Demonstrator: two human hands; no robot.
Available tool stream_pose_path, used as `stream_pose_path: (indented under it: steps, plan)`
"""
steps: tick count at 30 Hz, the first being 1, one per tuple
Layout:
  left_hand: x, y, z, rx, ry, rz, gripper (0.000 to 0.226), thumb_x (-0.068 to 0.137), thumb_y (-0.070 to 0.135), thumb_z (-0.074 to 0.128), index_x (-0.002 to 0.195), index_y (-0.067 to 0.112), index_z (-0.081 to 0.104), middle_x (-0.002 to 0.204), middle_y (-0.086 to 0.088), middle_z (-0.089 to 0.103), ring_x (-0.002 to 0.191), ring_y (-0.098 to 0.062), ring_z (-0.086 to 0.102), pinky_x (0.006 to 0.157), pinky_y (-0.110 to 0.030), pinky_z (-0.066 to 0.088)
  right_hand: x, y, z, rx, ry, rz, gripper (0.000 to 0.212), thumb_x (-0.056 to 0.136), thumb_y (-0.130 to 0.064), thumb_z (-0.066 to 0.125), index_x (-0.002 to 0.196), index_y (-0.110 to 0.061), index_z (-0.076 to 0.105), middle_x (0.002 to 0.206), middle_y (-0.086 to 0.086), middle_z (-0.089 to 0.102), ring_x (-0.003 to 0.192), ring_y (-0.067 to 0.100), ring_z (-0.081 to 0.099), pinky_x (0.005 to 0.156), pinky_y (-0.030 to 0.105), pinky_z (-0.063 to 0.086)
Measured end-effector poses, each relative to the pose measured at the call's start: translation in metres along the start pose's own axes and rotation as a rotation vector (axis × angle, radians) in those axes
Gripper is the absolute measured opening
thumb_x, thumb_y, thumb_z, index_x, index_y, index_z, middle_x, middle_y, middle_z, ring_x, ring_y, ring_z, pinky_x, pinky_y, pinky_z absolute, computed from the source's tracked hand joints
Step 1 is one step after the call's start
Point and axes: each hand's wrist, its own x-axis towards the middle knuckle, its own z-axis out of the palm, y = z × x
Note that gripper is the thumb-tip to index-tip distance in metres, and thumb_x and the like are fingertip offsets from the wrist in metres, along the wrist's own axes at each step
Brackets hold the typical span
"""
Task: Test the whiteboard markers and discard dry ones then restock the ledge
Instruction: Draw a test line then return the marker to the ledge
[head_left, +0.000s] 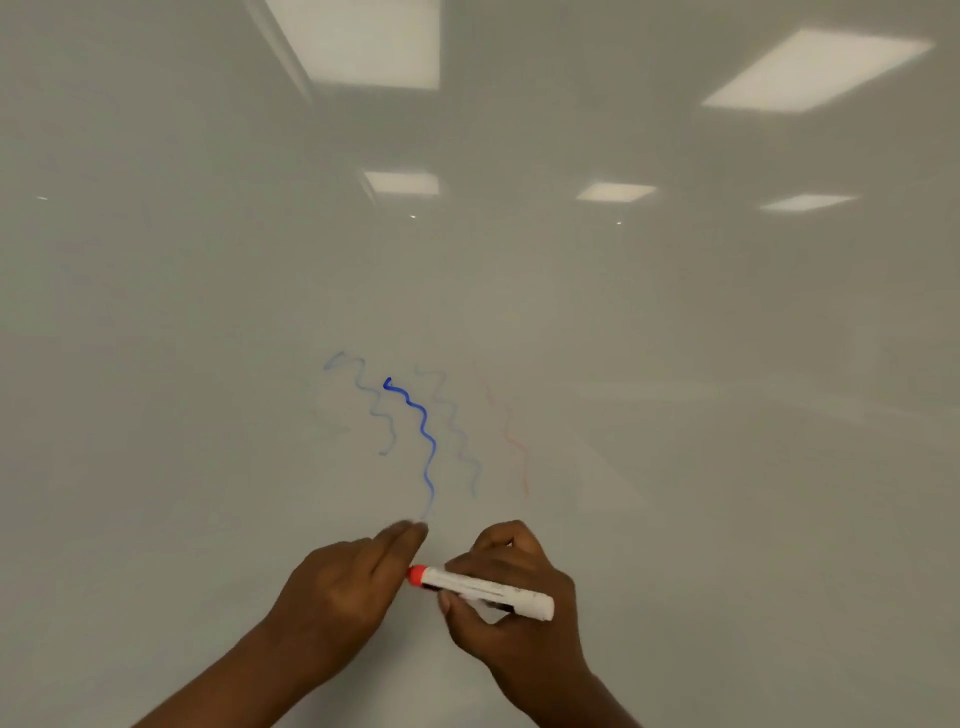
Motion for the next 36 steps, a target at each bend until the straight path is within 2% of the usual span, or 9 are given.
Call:
stream_pose_path:
  steps: [3,6,12,17,19,24,30,33,36]
  plan:
    - [0.011,-0.009,-0.003,0.103,0.045,-0.012,0.038,0.094,-0.009,0.028,0.127,-0.003,0.047,0.124,-0.022,0.059,0.093,-0.033,0.069,0.077,-0.040,0.057,0.006,0.002,-0.004,-0.195,0.220,-0.096,0.004,0.075,-0.013,0.067,0.073,-0.015,0.070,0.074,-0.014,0.059,0.074,0.009,0.059,0.063,0.017,0.046]
    - [0.019,-0.020,0.002,0.168,0.010,-0.067,0.040,0.093,-0.015,0.025,0.128,-0.009,0.042,0.131,-0.035,0.047,0.120,-0.051,0.048,0.096,-0.065,0.040,0.018,0.008,-0.015,-0.352,0.332,-0.114,0.013,0.071,0.000,0.070,0.062,-0.008,0.066,0.063,-0.006,0.055,0.067,0.013,0.054,0.062,0.025,0.045]
    - [0.026,-0.043,0.025,0.304,-0.059,-0.279,0.060,0.080,-0.025,0.029,0.137,-0.007,0.035,0.141,-0.040,0.028,0.127,-0.065,0.025,0.094,-0.078,0.025,0.049,0.033,-0.023,-0.046,0.441,0.060,0.011,0.077,-0.015,0.063,0.074,-0.009,0.055,0.082,0.004,0.057,0.072,0.024,0.059,0.060,0.039,0.046]
    - [0.029,-0.047,0.044,0.304,-0.019,-0.276,0.060,0.083,-0.022,0.026,0.141,-0.005,0.029,0.146,-0.038,0.020,0.129,-0.064,0.021,0.094,-0.081,0.021,0.085,0.045,-0.029,-0.155,0.427,0.093,0.013,0.073,-0.017,0.065,0.076,-0.020,0.053,0.098,-0.026,0.053,0.106,0.013,0.053,0.068,0.023,0.044]
    - [0.032,-0.047,0.048,0.276,-0.008,-0.287,0.055,0.086,-0.021,0.025,0.138,-0.004,0.033,0.146,-0.037,0.021,0.129,-0.064,0.022,0.092,-0.081,0.022,0.096,0.047,-0.029,-0.167,0.431,0.094,0.011,0.073,-0.017,0.065,0.077,-0.022,0.056,0.102,-0.035,0.048,0.114,0.017,0.048,0.074,0.032,0.046]
    - [0.035,-0.045,0.051,0.206,0.045,-0.275,0.047,0.088,-0.018,0.025,0.131,-0.003,0.037,0.144,-0.035,0.024,0.129,-0.062,0.023,0.090,-0.082,0.023,0.111,0.056,-0.028,-0.284,0.432,0.088,0.006,0.075,-0.018,0.067,0.073,-0.017,0.062,0.068,-0.022,0.050,0.117,0.010,0.042,0.087,0.045,0.035]
    - [0.038,-0.047,0.053,0.206,0.099,-0.258,0.049,0.086,-0.017,0.029,0.131,-0.002,0.037,0.145,-0.032,0.023,0.129,-0.061,0.023,0.092,-0.081,0.022,0.088,0.066,-0.028,-0.287,0.396,0.107,0.016,0.075,-0.032,0.059,0.069,-0.017,0.062,0.073,-0.020,0.056,0.118,0.010,0.040,0.088,0.039,0.032]
    - [0.036,-0.048,0.056,0.211,0.088,-0.251,0.048,0.086,-0.017,0.029,0.131,-0.002,0.037,0.144,-0.032,0.024,0.130,-0.061,0.022,0.091,-0.082,0.022,0.070,0.071,-0.030,-0.328,0.375,0.114,0.015,0.074,-0.033,0.058,0.070,-0.019,0.061,0.088,-0.027,0.056,0.120,0.005,0.038,0.088,0.029,0.028]
    - [0.033,-0.046,0.059,0.203,0.107,-0.235,0.045,0.084,-0.016,0.031,0.126,0.000,0.040,0.140,-0.032,0.029,0.130,-0.059,0.022,0.091,-0.081,0.022,0.052,0.081,-0.036,-0.284,0.397,0.210,0.011,0.073,-0.035,0.056,0.070,-0.025,0.059,0.087,-0.005,0.062,0.119,0.024,0.044,0.090,0.015,0.024]
